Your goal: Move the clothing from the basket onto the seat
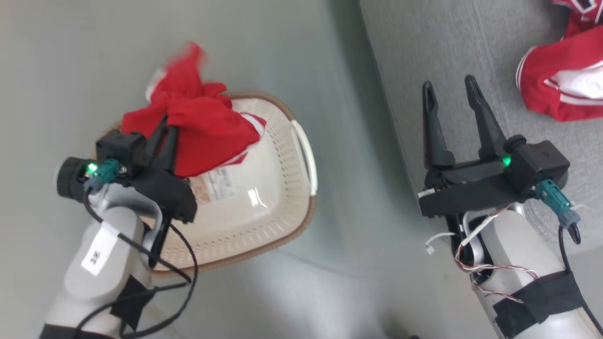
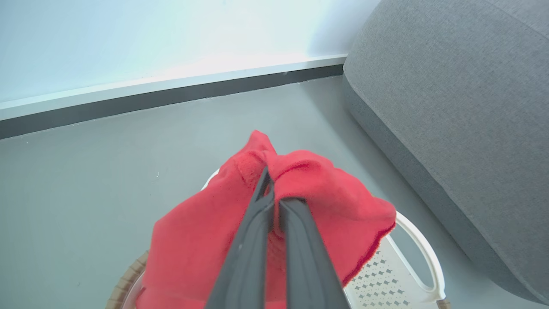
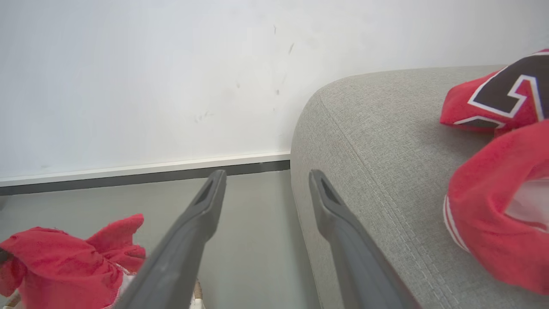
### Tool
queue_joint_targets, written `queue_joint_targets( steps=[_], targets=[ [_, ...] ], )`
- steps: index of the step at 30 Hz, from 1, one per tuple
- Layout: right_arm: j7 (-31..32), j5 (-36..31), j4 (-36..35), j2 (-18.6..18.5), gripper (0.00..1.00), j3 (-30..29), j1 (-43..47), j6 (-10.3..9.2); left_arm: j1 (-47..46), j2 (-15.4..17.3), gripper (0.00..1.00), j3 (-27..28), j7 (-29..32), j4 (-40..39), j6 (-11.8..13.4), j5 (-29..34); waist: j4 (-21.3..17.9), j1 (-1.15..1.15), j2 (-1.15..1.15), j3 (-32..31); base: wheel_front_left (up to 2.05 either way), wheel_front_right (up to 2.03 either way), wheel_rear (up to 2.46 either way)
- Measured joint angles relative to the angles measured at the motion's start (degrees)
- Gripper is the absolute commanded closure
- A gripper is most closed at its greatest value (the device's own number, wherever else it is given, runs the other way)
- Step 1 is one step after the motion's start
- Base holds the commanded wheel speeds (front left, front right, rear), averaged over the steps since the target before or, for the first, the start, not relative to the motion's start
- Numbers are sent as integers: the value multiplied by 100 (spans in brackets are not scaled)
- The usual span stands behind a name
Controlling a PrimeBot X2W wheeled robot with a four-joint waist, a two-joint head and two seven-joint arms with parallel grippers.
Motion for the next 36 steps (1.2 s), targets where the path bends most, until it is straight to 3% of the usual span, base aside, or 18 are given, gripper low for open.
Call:
queue_joint_targets(
  steps=[19,36],
  targets=[
    [10,-41,291,-311,0,38,740,77,906,-256,100,127,-192,-1107,-90,-234,700,0,0,-1544,0,0,0],
    [254,126,304,-461,0,151,1524,197,1890,-346,100,98,-222,-2372,-97,-435,997,0,0,-2803,0,0,0]
  ],
)
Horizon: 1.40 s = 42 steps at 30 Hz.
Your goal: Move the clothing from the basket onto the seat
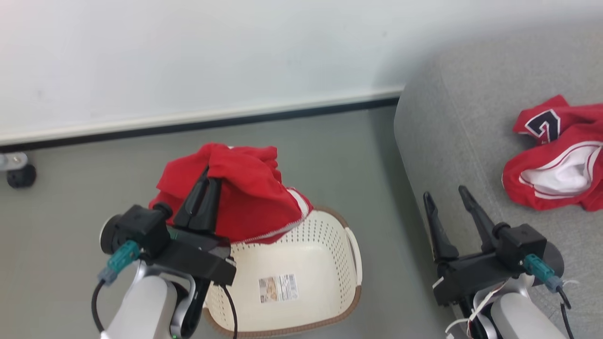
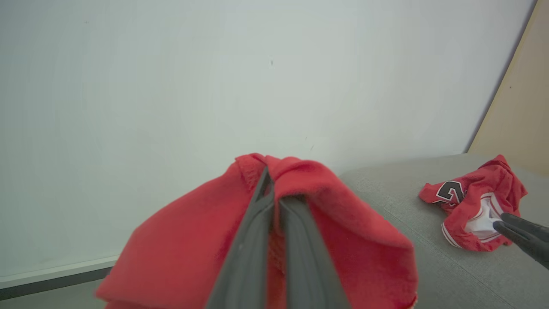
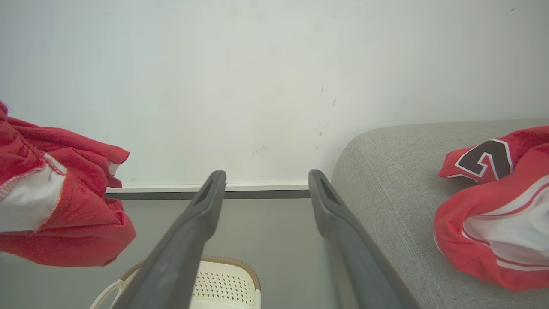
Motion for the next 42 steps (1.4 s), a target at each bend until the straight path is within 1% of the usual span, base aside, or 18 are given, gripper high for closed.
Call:
queue_joint_targets(
  steps=[6,13,15,19,21,35,39,42],
  targets=[
    [103,59,-48,-27,0,41,228,47,369,9,100,-70,35,-371,8,-2,14,0,0,-363,0,0,0],
    [204,100,-230,-79,0,52,455,56,636,21,100,-144,212,-776,59,-11,-20,0,0,-581,0,0,0],
    [210,115,-263,-85,0,45,466,56,652,30,100,-145,266,-857,112,-18,-31,1,0,-591,0,0,0],
    [259,136,-367,-87,0,38,467,56,662,70,100,-149,367,-1010,119,-18,-41,1,1,-587,0,0,0],
    [280,144,-390,-89,0,32,473,55,665,71,100,-162,415,-1090,165,-18,-46,1,1,-581,0,0,0],
    [412,148,-605,-86,0,125,476,33,677,80,100,-265,708,-1394,191,-18,-65,1,1,-539,0,0,0],
    [457,137,-772,-49,0,278,449,86,677,79,100,-326,772,-1479,191,-18,-64,1,1,-530,0,0,0],
    [506,93,-909,23,0,443,410,162,676,78,100,-374,843,-1514,190,-18,-61,1,1,-521,0,0,0]
  ],
)
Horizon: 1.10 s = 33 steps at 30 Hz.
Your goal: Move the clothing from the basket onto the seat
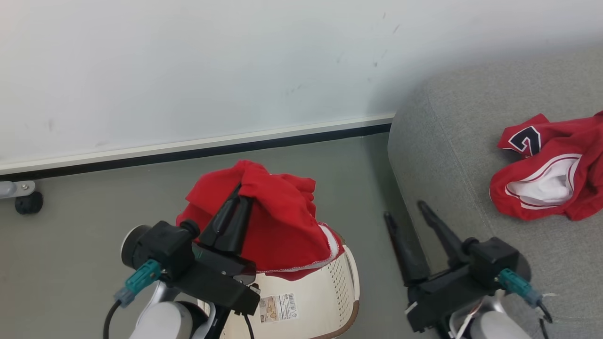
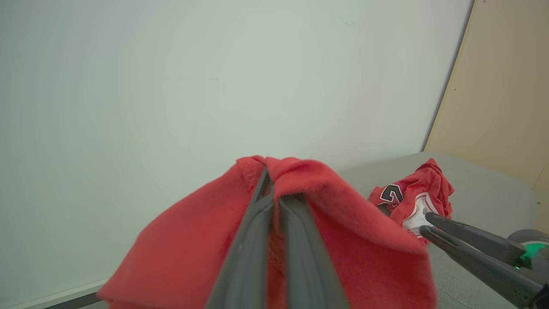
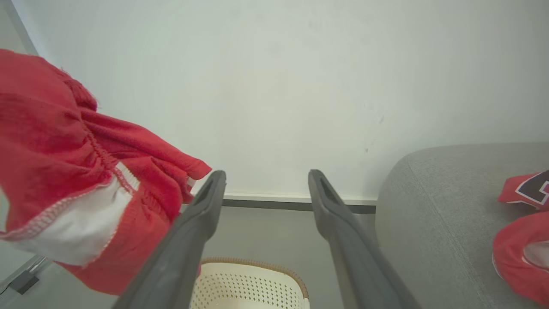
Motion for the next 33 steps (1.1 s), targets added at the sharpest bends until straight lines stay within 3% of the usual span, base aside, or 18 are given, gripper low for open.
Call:
queue_joint_targets(
  steps=[16,33],
  targets=[
    [411,19,-434,512,0,984,-271,620,-11,-11,100,-230,258,-59,-34,3,83,0,0,80,0,0,0],
    [861,160,673,722,0,1417,-903,836,-65,-53,100,-385,358,-253,-85,3,220,0,0,136,0,0,0]
  ],
)
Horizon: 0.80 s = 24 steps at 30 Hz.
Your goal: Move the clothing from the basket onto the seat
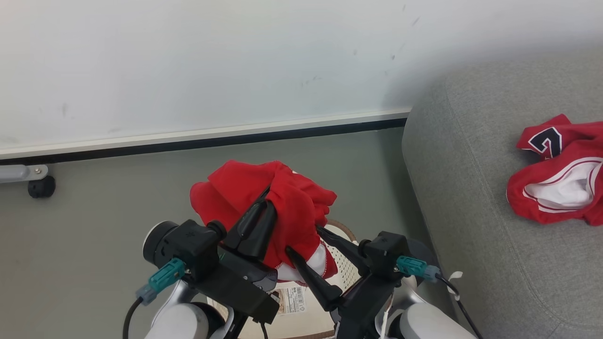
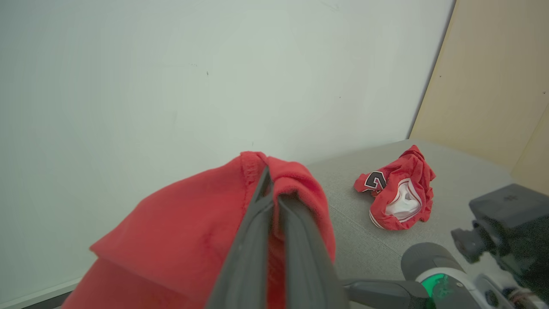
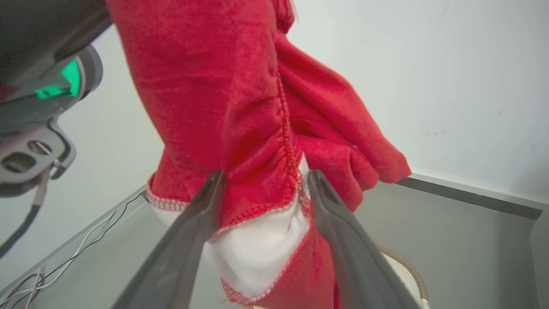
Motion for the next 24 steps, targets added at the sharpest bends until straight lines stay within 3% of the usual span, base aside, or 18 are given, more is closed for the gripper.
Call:
queue_joint_targets(
  steps=[3,4,5,6,22,23,24],
  targets=[
    [29,47,208,33,0,54,-133,45,-6,0,100,-24,1,-40,-3,0,21,0,0,7,0,0,0],
    [46,49,258,46,51,74,-170,48,-9,-1,100,-31,1,-55,-5,0,28,0,0,8,0,0,0],
    [47,54,319,57,65,98,-211,51,-18,-1,100,-41,2,-67,-5,0,34,0,0,10,0,0,0],
    [47,73,376,67,98,114,-246,54,-22,-2,100,-52,16,-80,-7,0,41,0,0,11,0,0,0],
    [-322,249,756,98,100,125,-489,143,-26,32,100,-80,18,-155,-23,-1,79,0,0,31,0,0,0],
    [-370,249,759,98,100,107,-525,143,-26,41,88,-82,18,-157,-56,-2,78,0,0,27,0,0,0],
    [-422,252,777,99,100,85,-560,144,-29,42,60,-83,19,-153,-56,-3,77,0,0,22,0,0,0]
  ],
)
